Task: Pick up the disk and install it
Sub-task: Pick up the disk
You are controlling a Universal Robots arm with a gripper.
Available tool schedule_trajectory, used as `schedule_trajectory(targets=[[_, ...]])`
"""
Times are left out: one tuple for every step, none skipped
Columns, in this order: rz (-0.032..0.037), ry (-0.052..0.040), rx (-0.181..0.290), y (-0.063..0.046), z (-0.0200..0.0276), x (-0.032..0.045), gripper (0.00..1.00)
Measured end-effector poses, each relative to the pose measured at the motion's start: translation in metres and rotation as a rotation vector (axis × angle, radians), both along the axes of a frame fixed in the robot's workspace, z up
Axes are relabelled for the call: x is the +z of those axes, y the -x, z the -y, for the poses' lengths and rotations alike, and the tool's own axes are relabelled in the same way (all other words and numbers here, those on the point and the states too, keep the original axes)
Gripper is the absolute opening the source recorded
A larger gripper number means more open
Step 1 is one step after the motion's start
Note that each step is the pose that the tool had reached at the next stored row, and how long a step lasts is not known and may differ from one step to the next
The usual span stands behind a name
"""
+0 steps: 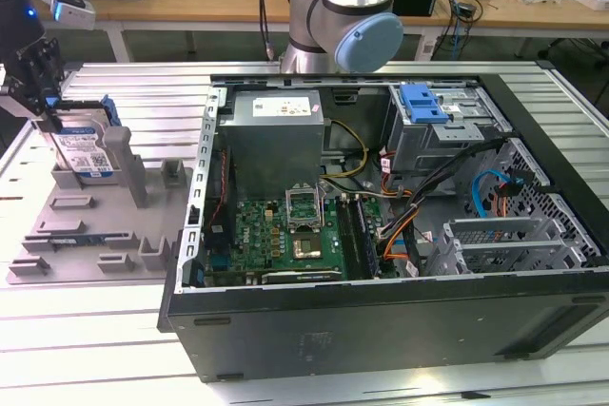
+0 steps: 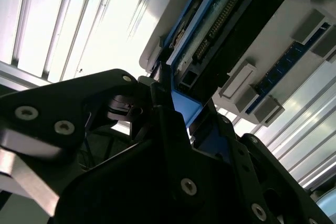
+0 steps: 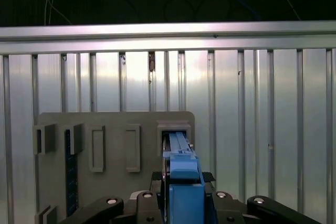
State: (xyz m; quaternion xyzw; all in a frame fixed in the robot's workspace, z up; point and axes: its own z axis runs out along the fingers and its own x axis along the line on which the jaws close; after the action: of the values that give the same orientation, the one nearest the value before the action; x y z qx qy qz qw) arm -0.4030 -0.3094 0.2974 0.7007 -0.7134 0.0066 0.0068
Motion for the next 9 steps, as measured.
schedule_trajectory(targets=[[0.0, 0.0, 0.0, 0.0, 0.0, -0.0001, 0.37], [0.0, 0.0, 0.0, 0.0001, 0.0, -0.0001, 0.37], [0.0, -0.0001, 0.0, 0.0001, 0.0, -0.0001, 0.37], [0.0001, 0.0, 0.0, 0.0001, 0.0, -0.0002, 0.37], [0.0001, 0.0, 0.0, 0.0002, 0.0, -0.0003, 0.37], [0.0001, -0.0001, 0.0, 0.0002, 0.0, -0.0003, 0.37], [0.0001, -0.0001, 0.0, 0.0003, 0.0, -0.0003, 0.37], [0.0001, 0.0, 0.0, 0.0003, 0.0, -0.0004, 0.37], [-0.0001, 0.0, 0.0, 0.0003, 0.0, -0.0004, 0.37]])
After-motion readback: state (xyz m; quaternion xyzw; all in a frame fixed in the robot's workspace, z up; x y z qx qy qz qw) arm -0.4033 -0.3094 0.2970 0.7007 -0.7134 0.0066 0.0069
